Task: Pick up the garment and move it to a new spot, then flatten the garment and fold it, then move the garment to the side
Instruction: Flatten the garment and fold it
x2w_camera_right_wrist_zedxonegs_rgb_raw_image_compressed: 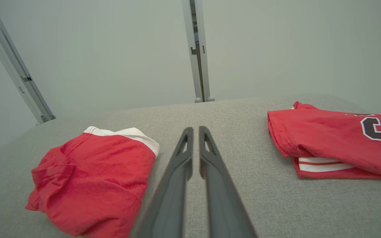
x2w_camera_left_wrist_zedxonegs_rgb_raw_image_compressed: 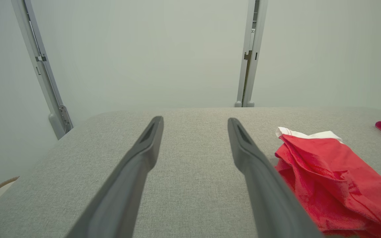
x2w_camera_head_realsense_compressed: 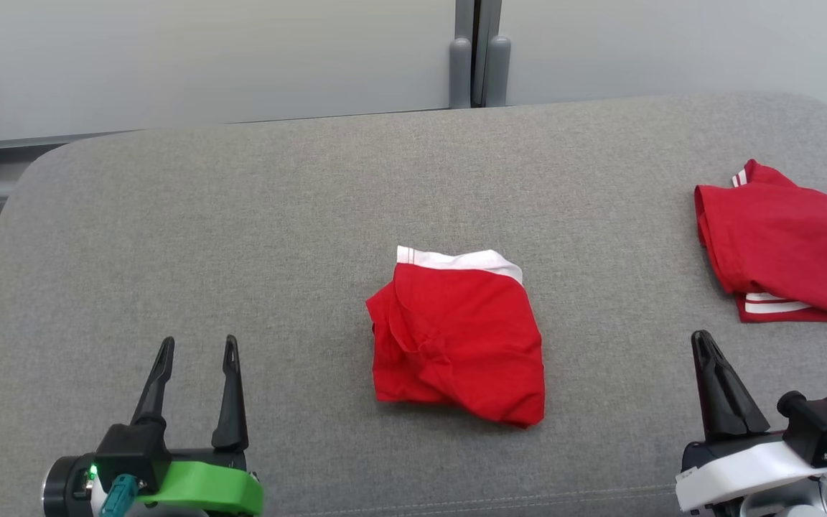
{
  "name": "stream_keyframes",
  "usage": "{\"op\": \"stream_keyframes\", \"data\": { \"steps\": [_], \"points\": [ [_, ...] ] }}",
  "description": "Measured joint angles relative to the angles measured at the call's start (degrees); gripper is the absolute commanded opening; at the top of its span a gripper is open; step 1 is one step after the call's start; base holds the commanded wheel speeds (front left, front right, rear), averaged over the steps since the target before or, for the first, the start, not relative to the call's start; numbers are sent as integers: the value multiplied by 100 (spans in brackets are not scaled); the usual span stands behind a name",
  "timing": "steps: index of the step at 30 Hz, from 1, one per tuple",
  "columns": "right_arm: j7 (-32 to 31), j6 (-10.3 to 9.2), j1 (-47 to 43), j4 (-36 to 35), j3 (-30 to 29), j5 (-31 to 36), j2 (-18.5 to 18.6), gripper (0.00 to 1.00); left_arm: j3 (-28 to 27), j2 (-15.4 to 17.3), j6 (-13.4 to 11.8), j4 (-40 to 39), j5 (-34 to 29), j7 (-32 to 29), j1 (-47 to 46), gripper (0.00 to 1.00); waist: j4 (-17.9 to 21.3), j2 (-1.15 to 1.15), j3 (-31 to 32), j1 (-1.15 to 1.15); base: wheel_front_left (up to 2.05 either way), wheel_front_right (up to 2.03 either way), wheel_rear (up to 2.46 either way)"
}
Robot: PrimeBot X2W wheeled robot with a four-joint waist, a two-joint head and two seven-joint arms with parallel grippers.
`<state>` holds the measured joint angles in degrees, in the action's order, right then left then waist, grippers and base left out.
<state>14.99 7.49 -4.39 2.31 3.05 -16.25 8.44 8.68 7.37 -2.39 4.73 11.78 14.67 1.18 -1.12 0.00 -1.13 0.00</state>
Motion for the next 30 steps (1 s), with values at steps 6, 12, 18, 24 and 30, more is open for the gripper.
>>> {"op": "stream_keyframes", "data": {
  "steps": [6,12,18,24,30],
  "points": [
    [0,0,126,176,20,-48,135,0,68,15,-15,37,22,-101,-4,100,-129,0,-11,0,0,0,0],
    [-24,0,644,769,502,-185,276,0,149,-8,-21,45,26,-99,-112,100,-523,0,-95,0,0,0,0],
    [-38,0,1151,1605,1179,-411,335,0,248,-97,19,130,91,-48,-215,100,-991,0,-184,0,0,0,0],
    [-33,0,1684,2381,1881,-658,355,0,326,-166,41,212,127,1,-321,100,-1442,0,-297,0,0,0,0],
    [-19,0,2114,2871,2550,-912,344,0,375,-236,69,268,135,11,-419,100,-1750,0,-459,0,0,0,0]
  ]
}}
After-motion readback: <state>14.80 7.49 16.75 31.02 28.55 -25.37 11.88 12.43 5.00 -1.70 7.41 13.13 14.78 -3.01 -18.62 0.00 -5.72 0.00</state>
